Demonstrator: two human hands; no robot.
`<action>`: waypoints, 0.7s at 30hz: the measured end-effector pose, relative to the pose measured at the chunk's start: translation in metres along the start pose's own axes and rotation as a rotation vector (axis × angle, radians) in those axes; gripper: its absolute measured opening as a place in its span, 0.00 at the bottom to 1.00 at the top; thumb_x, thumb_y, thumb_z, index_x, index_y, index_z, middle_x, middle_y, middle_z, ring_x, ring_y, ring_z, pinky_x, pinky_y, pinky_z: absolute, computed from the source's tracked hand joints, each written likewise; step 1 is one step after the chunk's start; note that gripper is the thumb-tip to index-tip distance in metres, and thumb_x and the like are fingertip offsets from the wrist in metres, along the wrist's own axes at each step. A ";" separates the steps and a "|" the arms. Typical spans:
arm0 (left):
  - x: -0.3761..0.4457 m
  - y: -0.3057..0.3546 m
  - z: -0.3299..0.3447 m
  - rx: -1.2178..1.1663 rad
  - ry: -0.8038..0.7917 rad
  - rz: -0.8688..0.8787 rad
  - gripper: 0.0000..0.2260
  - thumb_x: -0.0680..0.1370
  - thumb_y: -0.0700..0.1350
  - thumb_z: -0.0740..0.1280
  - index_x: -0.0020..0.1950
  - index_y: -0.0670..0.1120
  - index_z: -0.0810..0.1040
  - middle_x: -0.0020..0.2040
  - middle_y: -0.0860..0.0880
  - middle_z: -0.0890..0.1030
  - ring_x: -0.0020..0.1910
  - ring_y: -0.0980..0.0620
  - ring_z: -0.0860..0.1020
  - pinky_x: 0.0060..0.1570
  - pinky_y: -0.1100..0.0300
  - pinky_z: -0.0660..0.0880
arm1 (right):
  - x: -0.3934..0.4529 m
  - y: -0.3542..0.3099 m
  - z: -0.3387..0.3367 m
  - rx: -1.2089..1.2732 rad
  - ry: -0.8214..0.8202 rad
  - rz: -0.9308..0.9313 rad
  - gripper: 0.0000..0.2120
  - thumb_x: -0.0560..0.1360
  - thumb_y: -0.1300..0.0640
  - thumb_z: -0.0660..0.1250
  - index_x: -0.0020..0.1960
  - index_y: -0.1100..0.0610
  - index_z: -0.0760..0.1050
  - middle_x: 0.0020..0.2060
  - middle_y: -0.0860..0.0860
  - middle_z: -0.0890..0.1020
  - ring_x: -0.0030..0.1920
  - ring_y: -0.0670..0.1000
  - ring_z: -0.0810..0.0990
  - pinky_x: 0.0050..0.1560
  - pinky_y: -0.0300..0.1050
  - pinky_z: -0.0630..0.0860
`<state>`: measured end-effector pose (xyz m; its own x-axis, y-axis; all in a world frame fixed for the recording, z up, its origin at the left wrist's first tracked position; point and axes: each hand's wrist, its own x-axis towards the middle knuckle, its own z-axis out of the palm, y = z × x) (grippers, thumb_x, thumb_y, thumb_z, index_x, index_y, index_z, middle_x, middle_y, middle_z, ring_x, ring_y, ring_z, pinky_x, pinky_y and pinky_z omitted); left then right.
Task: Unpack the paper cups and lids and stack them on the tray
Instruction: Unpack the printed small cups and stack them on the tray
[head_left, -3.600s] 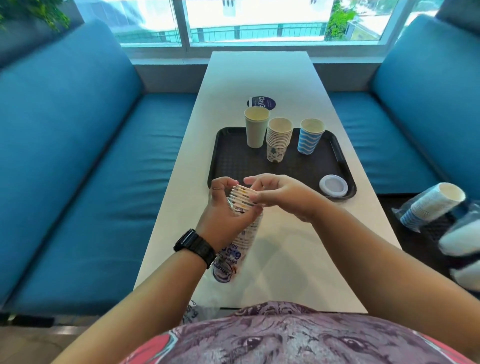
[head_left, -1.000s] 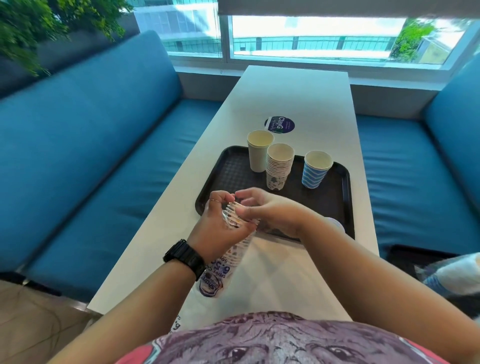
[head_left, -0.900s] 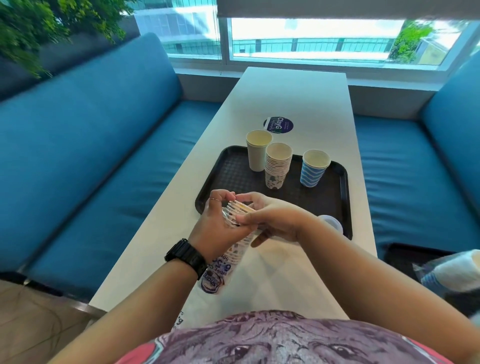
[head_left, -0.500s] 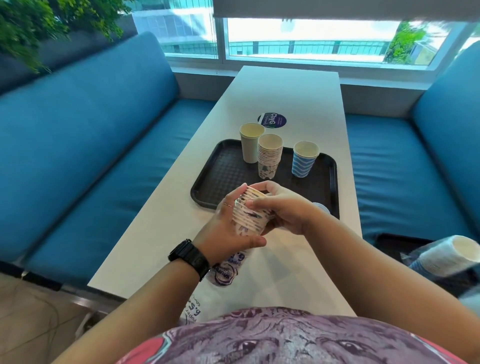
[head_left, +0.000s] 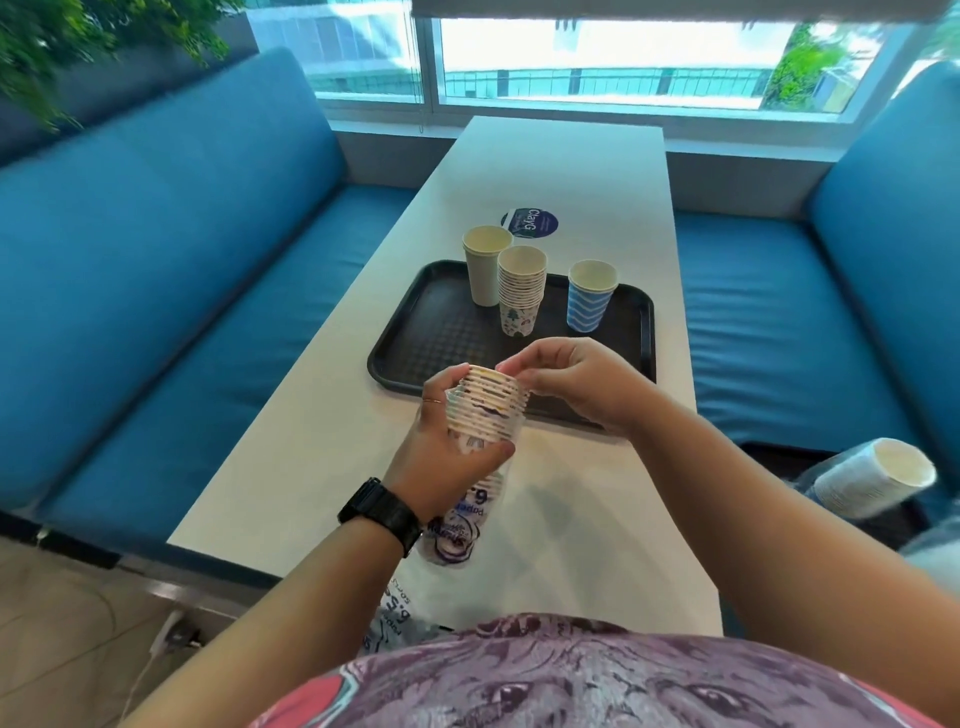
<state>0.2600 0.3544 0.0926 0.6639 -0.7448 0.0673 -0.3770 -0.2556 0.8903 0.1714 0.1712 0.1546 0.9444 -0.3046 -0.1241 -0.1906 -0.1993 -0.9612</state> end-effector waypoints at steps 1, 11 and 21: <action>0.001 0.000 0.000 -0.004 -0.004 -0.004 0.39 0.71 0.43 0.77 0.67 0.66 0.54 0.67 0.48 0.72 0.59 0.53 0.78 0.54 0.64 0.76 | 0.000 -0.002 0.000 -0.089 0.001 -0.007 0.08 0.77 0.65 0.66 0.53 0.60 0.82 0.50 0.54 0.85 0.51 0.50 0.83 0.55 0.39 0.78; 0.016 -0.007 -0.010 -0.023 -0.053 -0.051 0.37 0.71 0.43 0.77 0.67 0.65 0.56 0.65 0.49 0.73 0.55 0.59 0.78 0.47 0.70 0.76 | 0.014 -0.013 0.016 -0.644 0.066 -0.098 0.08 0.77 0.58 0.62 0.51 0.51 0.79 0.43 0.45 0.80 0.41 0.43 0.76 0.44 0.41 0.74; 0.042 -0.018 -0.034 0.003 -0.127 -0.078 0.38 0.64 0.53 0.76 0.67 0.65 0.58 0.63 0.47 0.76 0.54 0.54 0.81 0.57 0.52 0.79 | 0.054 -0.017 0.017 -0.545 0.198 -0.125 0.06 0.75 0.53 0.70 0.46 0.56 0.78 0.42 0.49 0.81 0.42 0.48 0.77 0.43 0.41 0.74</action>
<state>0.3168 0.3484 0.0943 0.6042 -0.7946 -0.0595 -0.3294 -0.3171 0.8893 0.2304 0.1733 0.1598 0.9106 -0.4053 0.0805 -0.2407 -0.6786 -0.6939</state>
